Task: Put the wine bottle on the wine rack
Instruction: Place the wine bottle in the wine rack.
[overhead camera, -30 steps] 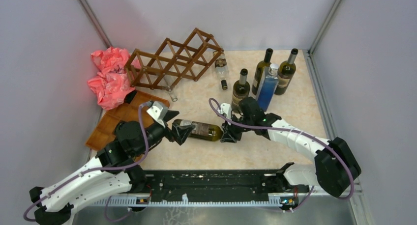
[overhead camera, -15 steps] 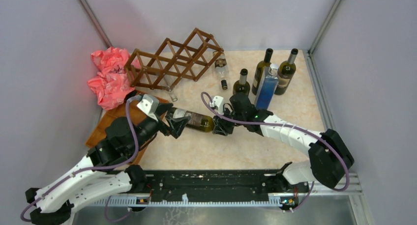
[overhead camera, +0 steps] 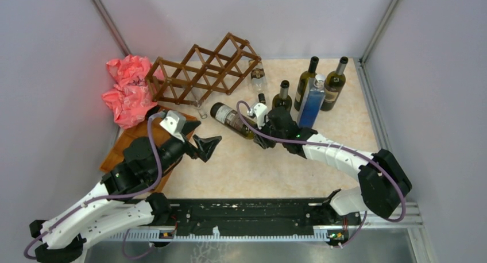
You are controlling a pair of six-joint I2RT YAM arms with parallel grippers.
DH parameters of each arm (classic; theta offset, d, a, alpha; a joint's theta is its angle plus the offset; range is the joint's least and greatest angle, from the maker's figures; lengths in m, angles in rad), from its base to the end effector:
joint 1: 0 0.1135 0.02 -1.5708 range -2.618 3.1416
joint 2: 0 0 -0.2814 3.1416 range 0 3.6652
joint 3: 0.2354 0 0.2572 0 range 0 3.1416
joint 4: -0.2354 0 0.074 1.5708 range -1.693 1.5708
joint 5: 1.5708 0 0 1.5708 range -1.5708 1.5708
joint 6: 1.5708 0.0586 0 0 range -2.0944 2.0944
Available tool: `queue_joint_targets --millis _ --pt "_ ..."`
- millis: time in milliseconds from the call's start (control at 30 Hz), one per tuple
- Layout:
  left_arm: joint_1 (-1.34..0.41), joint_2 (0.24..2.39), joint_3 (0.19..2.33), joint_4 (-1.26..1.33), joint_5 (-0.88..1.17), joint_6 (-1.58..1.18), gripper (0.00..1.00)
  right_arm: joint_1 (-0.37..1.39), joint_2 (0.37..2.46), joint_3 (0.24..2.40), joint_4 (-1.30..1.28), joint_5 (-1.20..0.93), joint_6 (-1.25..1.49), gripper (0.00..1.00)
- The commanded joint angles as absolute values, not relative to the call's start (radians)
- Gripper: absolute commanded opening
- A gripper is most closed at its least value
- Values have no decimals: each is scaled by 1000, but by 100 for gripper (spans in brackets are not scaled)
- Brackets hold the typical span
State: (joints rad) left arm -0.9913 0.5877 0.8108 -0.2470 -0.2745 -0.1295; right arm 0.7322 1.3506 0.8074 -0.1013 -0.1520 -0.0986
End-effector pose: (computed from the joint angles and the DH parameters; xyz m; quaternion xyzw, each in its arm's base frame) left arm 0.0937 -0.1142 0.3802 0.2092 0.6839 -0.2849 0.6382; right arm 0.2240 0.2132 0.2309 -0.3910 0.8025 0.2033 0.4022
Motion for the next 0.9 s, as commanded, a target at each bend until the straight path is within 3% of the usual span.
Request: queue_joint_targets --millis 0,433,867 --pt "-988 578 811 -242 -289 -112 99 739 1318 854 93 -30 -59 0" --pt "-989 578 792 -231 -294 -110 99 746 1472 980 179 77 55 0" --pt "-989 560 791 -232 -297 -103 99 824 1584 1074 165 355 123 0"
